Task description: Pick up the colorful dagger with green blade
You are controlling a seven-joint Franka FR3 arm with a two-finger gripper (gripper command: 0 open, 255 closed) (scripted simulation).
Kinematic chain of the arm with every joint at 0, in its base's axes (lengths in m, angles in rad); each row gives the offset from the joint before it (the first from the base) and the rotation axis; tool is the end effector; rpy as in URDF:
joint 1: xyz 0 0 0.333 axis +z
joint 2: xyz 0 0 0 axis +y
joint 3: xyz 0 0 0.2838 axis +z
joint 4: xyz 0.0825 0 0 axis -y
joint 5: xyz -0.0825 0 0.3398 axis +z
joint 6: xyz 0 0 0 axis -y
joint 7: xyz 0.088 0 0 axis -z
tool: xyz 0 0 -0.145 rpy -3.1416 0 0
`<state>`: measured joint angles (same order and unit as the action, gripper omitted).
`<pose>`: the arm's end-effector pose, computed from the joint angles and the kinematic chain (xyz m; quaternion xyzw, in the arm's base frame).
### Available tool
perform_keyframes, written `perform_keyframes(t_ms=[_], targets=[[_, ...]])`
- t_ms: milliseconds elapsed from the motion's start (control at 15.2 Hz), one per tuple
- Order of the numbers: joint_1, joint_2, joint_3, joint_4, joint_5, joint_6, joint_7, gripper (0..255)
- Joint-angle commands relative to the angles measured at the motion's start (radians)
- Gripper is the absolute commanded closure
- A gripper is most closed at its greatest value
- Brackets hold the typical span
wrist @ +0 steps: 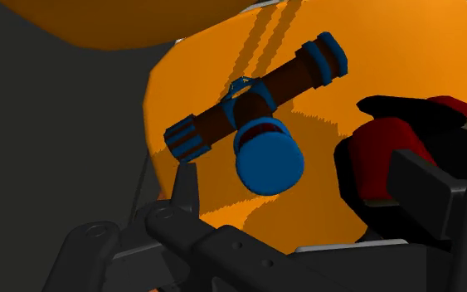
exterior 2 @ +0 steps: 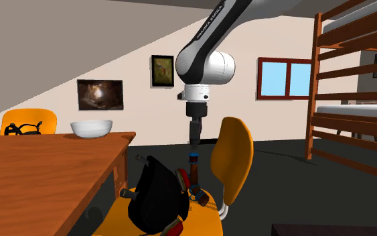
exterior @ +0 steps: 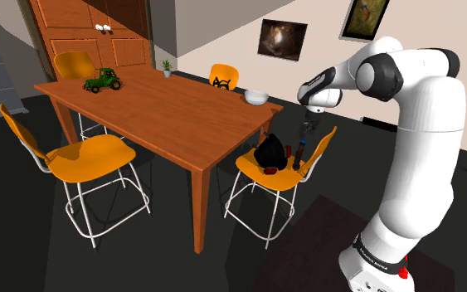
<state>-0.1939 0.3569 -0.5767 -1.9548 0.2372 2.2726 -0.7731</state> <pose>0.4224 -0.3821 0.2835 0.9982 -0.0588 0.0075 0.0133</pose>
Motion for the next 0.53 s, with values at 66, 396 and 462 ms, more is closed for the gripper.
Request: perform_keyframes(t_ms=[66, 396, 462], targets=[[-0.022, 0.045, 0.015, 0.018, 0.033, 0.021, -0.025, 0], [-0.039, 0.094, 0.037, 0.005, 0.069, 0.077, -0.048, 0], [-0.039, 0.093, 0.037, 0.005, 0.069, 0.077, -0.048, 0]])
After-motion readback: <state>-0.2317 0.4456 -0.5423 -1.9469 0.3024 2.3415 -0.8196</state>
